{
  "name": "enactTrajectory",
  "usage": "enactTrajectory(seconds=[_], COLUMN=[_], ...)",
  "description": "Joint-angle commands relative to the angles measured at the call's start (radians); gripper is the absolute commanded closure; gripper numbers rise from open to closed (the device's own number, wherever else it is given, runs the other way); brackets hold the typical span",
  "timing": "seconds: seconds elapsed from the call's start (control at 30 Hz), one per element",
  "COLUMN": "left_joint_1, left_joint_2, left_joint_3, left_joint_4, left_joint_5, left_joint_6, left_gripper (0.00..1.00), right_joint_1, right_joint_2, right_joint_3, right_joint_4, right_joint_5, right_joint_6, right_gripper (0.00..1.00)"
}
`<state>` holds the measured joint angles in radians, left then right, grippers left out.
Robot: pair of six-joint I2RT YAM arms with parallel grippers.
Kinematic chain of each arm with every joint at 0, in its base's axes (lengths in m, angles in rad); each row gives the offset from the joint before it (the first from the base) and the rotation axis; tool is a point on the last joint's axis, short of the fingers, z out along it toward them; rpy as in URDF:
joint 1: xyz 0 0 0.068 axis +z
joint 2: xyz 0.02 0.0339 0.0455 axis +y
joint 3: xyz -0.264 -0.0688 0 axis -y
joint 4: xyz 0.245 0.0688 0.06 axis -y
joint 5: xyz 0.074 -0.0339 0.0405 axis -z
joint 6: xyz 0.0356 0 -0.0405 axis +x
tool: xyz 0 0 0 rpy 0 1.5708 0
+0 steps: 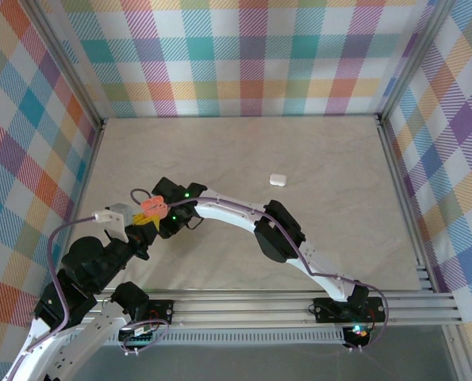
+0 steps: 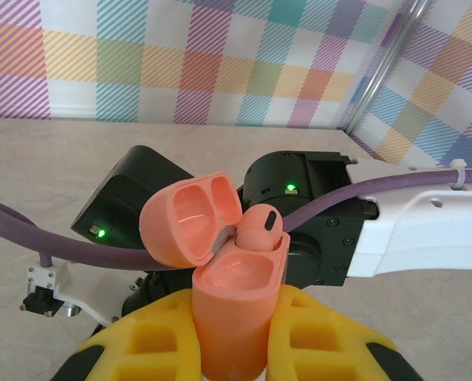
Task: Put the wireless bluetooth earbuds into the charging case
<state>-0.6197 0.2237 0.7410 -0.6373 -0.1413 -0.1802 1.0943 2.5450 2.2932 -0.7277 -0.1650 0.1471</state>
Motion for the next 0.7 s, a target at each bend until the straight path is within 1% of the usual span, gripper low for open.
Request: enactTrajectory(seconds=[0.0, 0.17, 0.27, 0.4, 0.67], left_joint_1=[-0.009, -0.009, -0.008, -0.009, -0.009], left_joint_2=[-0.013, -0.012, -0.012, -0.012, -0.006], left_joint_3=[-0.002, -0.002, 0.0, -0.004, -0.004], left_joint_4=[-0.015, -0.012, -0.013, -0.01, -0.005], left_joint_5=[-0.031, -0.035, -0.038, -0.044, -0.052], left_joint_6=[-0.005, -0.001, -0.002, -0.003, -0.003], left_gripper=[1.0, 1.0, 1.0, 1.0, 1.0], right_joint_1=[0.01, 0.013, 0.023, 0.035, 0.048], right_joint_2=[0.02, 0.085, 0.108, 0.114, 0.134], right_joint_3=[0.06, 0.193, 0.249, 0.249, 0.25], right_joint_4=[-0.044, -0.157, -0.194, -0.211, -0.227], right_joint_5=[0.002, -0.031, -0.009, 0.057, 0.156], right_joint_6=[-0.088, -0.187, -0.277, -0.383, -0.486], right_gripper=[0.6, 0.58, 0.55, 0.52, 0.48])
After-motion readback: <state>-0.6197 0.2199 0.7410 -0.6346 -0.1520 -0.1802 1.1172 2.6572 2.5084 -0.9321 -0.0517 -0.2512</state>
